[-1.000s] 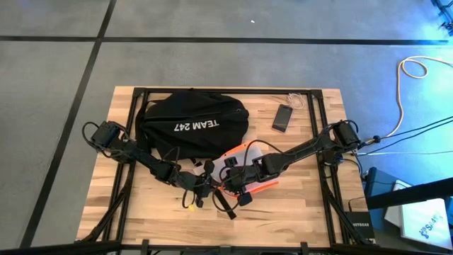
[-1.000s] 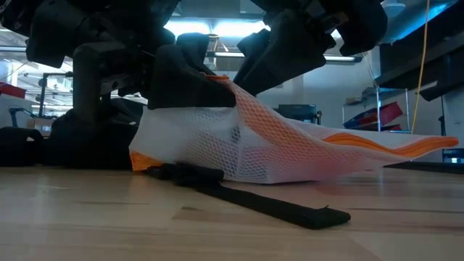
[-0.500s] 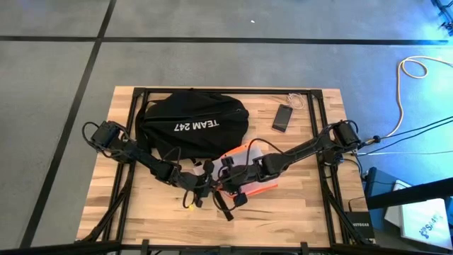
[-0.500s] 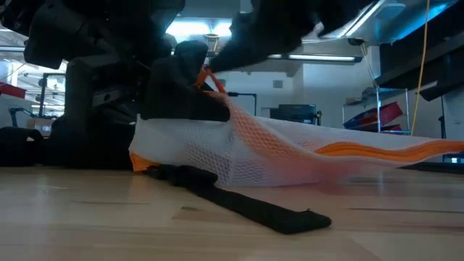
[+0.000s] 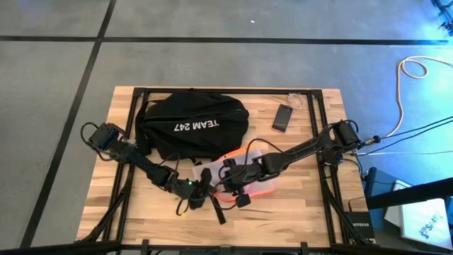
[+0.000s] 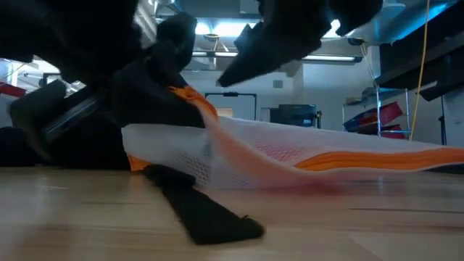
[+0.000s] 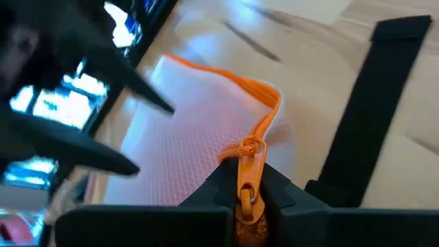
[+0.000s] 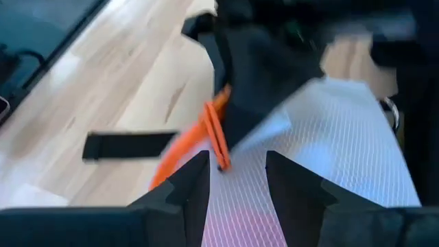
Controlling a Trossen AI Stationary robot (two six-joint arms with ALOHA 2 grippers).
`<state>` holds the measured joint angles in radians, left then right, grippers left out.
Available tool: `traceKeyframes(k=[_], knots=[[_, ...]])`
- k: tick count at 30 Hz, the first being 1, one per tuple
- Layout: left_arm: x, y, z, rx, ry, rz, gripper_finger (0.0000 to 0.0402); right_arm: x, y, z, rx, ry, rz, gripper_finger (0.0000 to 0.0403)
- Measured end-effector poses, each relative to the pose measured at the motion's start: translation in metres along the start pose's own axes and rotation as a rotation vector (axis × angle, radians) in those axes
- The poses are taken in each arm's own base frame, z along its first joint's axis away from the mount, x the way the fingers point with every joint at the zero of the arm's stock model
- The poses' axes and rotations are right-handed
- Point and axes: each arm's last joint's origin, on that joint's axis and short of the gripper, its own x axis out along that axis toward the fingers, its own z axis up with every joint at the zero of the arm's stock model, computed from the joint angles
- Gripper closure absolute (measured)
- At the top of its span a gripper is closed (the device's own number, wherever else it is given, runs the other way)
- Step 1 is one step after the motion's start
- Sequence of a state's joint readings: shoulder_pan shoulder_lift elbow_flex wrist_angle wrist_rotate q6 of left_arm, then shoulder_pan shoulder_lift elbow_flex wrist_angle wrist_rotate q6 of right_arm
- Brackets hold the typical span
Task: Unpack backpack
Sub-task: Open the zipper pouch
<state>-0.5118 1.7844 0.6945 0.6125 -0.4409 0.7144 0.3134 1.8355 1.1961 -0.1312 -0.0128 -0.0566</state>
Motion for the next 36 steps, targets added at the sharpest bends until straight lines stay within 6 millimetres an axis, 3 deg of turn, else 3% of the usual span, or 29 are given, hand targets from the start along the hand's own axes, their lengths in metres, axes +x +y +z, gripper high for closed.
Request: traceKeyframes(k=[6, 14, 22, 36], knots=[[-0.003, -0.001, 0.004, 0.024, 0.018, 0.061, 0.0402, 0.016, 0.001, -0.019, -0.082, 0.132, 0.015, 0.0276], [-0.003, 0.0, 0.004, 0.014, 0.015, 0.067, 0.0402, 0.033, 0.001, -0.011, -0.109, -0.025, 0.012, 0.0276], [-0.003, -0.001, 0.004, 0.011, 0.017, 0.069, 0.0402, 0.05, 0.002, -0.023, -0.108, 0.016, 0.032, 0.0276], [-0.003, 0.0, 0.004, -0.004, 0.019, 0.072, 0.0402, 0.05, 0.002, -0.019, -0.104, -0.026, 0.047, 0.0276]])
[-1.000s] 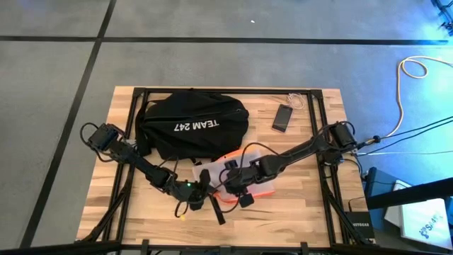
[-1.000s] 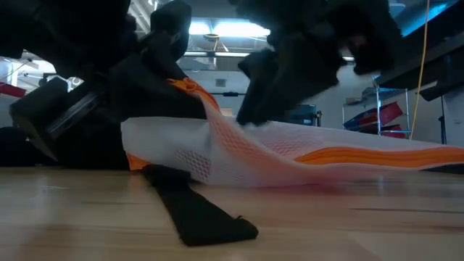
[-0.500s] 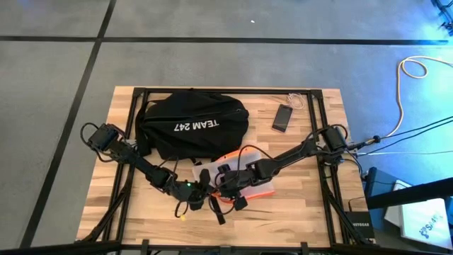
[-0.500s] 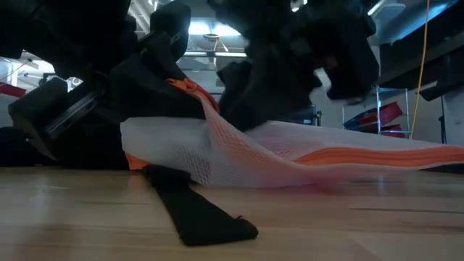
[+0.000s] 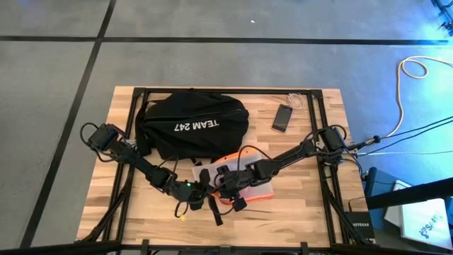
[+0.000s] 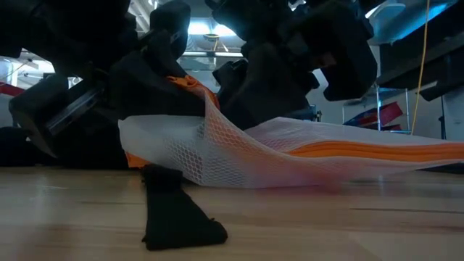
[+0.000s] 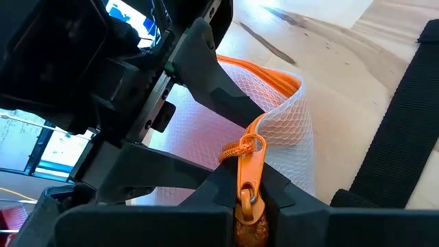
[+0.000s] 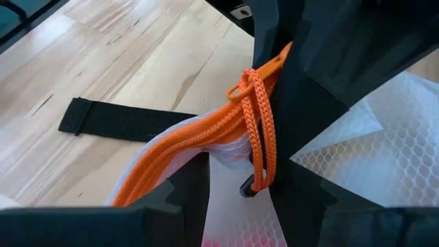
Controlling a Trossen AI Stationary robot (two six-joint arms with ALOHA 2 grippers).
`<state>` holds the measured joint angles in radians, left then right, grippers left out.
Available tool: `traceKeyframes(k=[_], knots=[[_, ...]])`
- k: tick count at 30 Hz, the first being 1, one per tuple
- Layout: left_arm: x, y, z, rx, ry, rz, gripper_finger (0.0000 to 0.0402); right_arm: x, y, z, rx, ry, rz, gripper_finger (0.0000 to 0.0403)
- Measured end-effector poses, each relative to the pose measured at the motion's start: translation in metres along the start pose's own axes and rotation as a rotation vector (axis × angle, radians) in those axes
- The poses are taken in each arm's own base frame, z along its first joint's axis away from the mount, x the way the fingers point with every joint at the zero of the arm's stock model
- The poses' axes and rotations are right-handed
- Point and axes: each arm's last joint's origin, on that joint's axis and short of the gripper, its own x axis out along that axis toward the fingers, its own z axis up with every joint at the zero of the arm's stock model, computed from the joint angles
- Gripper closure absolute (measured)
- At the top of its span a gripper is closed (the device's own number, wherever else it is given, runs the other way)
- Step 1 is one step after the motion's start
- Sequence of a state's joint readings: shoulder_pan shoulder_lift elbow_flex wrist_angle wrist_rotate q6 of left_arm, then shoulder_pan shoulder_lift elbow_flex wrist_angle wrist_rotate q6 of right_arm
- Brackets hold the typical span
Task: Unpack backpack
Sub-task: Open the zipper pouch
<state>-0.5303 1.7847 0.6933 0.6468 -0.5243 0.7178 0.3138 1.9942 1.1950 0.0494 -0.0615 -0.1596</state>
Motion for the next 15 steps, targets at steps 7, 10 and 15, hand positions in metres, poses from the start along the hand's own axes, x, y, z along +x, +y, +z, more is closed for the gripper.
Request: traceKeyframes(k=[7, 10, 15], knots=[[0.0, 0.0, -0.0001, -0.014, 0.001, 0.0, 0.0402, -0.0017, -0.0002, 0.0013, -0.001, -0.004, -0.003, 0.0276], [0.0, 0.0, -0.0001, -0.017, 0.0, -0.001, 0.0402, -0.0034, -0.0003, 0.002, -0.002, -0.001, -0.007, 0.0276], [0.0001, 0.0, -0.0001, -0.023, -0.002, -0.004, 0.0402, -0.0058, -0.0003, 0.0025, -0.002, 0.007, -0.009, 0.0276]])
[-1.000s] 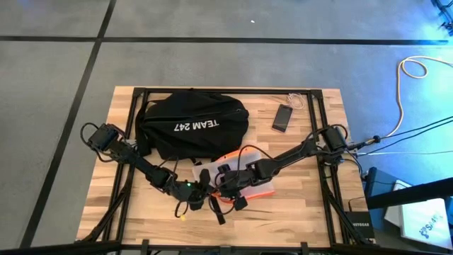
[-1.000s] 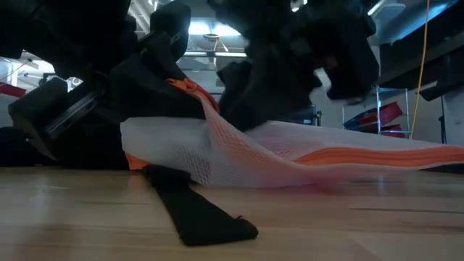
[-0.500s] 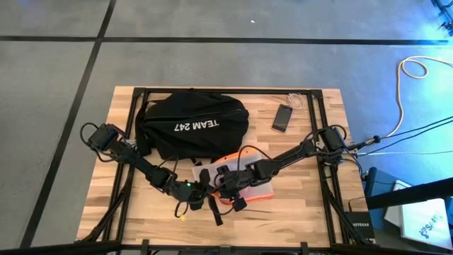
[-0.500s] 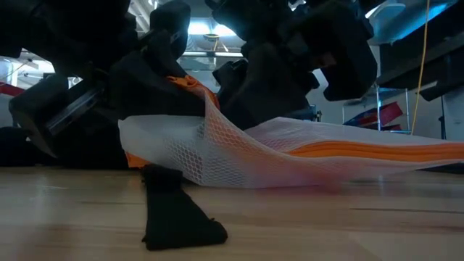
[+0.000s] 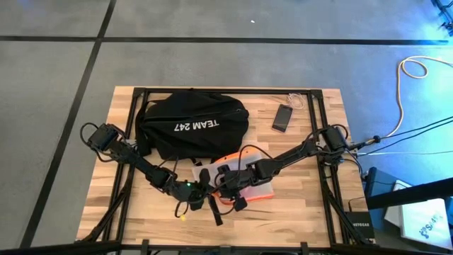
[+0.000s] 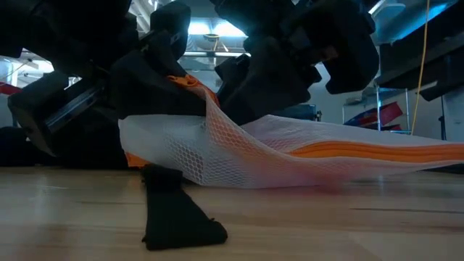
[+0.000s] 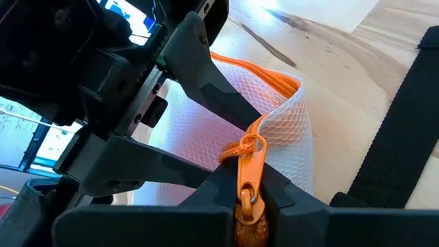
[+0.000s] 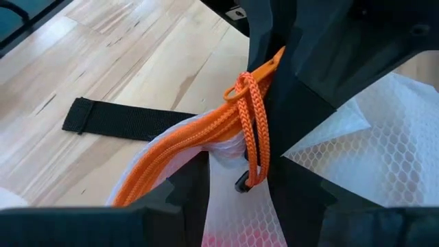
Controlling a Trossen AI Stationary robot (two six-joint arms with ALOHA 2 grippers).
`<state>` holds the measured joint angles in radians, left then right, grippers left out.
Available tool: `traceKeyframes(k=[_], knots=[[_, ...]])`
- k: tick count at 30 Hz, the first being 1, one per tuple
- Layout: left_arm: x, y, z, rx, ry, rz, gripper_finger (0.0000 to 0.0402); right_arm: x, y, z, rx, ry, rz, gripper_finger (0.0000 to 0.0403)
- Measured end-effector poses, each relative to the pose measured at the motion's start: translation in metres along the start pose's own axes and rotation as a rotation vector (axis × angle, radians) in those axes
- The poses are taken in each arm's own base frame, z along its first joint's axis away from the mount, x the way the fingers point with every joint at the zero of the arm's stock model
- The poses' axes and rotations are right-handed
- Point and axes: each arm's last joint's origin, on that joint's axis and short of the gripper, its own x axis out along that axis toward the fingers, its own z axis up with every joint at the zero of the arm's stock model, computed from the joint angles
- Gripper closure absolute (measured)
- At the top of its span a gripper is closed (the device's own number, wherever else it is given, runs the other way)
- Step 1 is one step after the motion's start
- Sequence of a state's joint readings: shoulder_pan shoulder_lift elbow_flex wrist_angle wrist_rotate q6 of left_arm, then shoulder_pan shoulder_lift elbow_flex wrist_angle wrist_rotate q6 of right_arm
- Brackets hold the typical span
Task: Unpack backpack
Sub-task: Open the zipper pouch
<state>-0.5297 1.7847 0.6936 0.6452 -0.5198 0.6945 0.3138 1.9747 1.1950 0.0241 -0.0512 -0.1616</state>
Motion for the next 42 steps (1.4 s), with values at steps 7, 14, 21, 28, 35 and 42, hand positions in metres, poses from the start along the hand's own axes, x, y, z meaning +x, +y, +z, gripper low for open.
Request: traceKeyframes(k=[7, 14, 21, 28, 35, 42], knots=[[0.0, 0.0, 0.0, -0.002, -0.001, -0.002, 0.0402, 0.0, 0.0, 0.0, -0.027, 0.006, -0.005, 0.0324], [0.0, 0.0, 0.0, -0.005, -0.001, -0.004, 0.0402, 0.0, 0.001, -0.002, -0.025, 0.016, 0.035, 0.0398], [0.0, 0.0, 0.0, -0.005, 0.0, -0.004, 0.0402, -0.001, 0.001, -0.004, -0.018, 0.044, 0.045, 0.0401], [0.0, 0.0, 0.0, -0.005, 0.009, 0.007, 0.0402, -0.016, 0.002, 0.0, 0.003, 0.079, 0.051, 0.0402], [0.0, 0.001, -0.001, -0.006, 0.016, 0.015, 0.0402, -0.04, 0.004, 0.005, 0.025, 0.135, 0.017, 0.0402], [0.0, 0.001, -0.001, 0.003, 0.026, 0.03, 0.0402, -0.048, 0.005, 0.005, 0.028, 0.163, 0.028, 0.0403]])
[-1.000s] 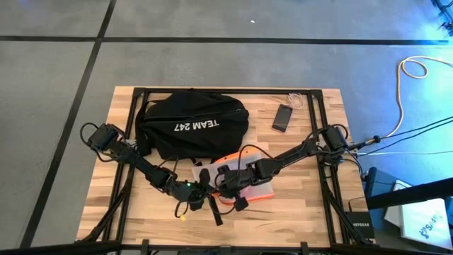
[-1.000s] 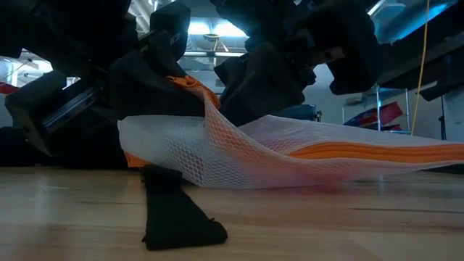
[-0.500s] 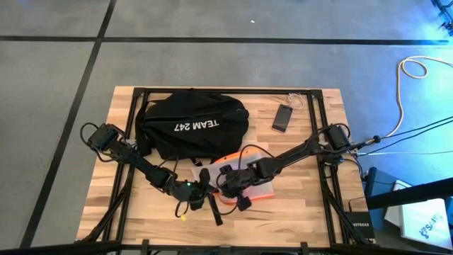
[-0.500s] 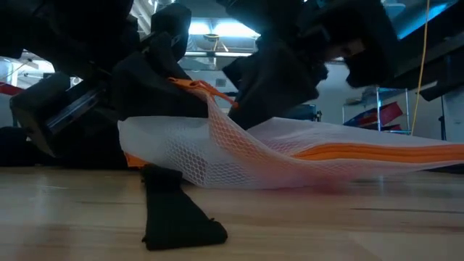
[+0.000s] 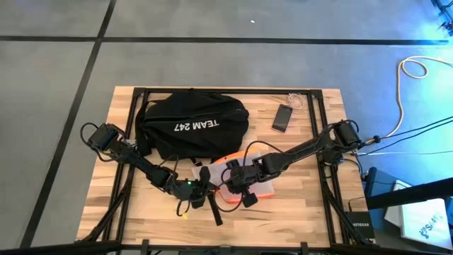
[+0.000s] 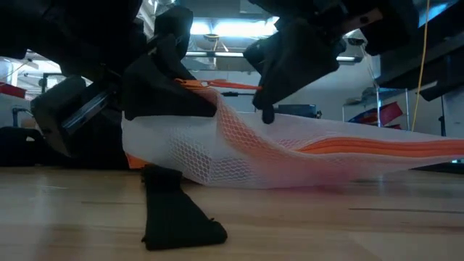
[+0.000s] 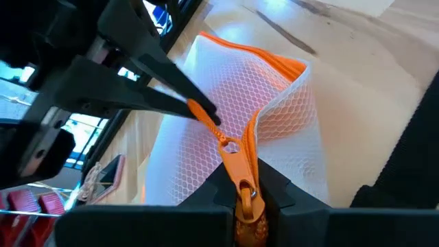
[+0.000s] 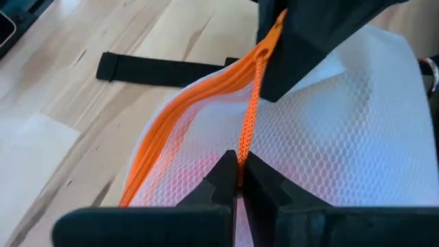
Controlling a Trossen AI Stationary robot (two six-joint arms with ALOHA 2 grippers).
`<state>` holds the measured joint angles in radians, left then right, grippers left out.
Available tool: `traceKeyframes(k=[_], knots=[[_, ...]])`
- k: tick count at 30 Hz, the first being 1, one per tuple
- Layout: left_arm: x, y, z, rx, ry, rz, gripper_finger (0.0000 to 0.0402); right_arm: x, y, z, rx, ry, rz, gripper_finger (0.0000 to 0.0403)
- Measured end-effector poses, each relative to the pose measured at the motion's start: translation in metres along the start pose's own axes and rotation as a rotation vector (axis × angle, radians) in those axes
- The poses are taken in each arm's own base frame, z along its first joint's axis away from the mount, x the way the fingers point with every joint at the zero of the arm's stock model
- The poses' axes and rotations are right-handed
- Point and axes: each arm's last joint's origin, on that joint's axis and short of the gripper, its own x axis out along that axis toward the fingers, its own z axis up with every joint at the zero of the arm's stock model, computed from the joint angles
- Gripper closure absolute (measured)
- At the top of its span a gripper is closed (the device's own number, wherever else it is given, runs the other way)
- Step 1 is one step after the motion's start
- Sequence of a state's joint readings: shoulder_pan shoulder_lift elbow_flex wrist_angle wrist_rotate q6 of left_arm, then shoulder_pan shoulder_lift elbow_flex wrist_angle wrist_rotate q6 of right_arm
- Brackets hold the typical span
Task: Unpack backpack
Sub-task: Open the zipper pouch
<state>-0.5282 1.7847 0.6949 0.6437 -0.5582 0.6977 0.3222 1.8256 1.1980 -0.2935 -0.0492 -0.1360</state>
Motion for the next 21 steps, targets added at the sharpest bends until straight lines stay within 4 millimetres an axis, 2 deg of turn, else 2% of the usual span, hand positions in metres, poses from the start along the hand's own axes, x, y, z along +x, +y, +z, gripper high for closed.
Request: traceKeyframes(k=[10, 15, 19, 21], knots=[[-0.0009, 0.0068, 0.0, -0.013, 0.1, 0.18, 0.0402, -0.0004, 0.0052, -0.0009, -0.011, 0.014, 0.023, 0.0403], [-0.0008, 0.0059, 0.0001, -0.017, 0.085, 0.158, 0.0402, -0.0005, 0.0052, -0.0014, -0.011, 0.019, 0.018, 0.0403], [-0.0021, 0.0062, 0.0032, -0.19, 0.044, 0.173, 0.0397, -0.0021, 0.0048, -0.0006, -0.024, 0.011, 0.011, 0.0403], [-0.0022, 0.0092, 0.0055, -0.27, 0.013, 0.197, 0.0382, -0.0036, 0.005, -0.0003, -0.032, 0.011, 0.012, 0.0403]])
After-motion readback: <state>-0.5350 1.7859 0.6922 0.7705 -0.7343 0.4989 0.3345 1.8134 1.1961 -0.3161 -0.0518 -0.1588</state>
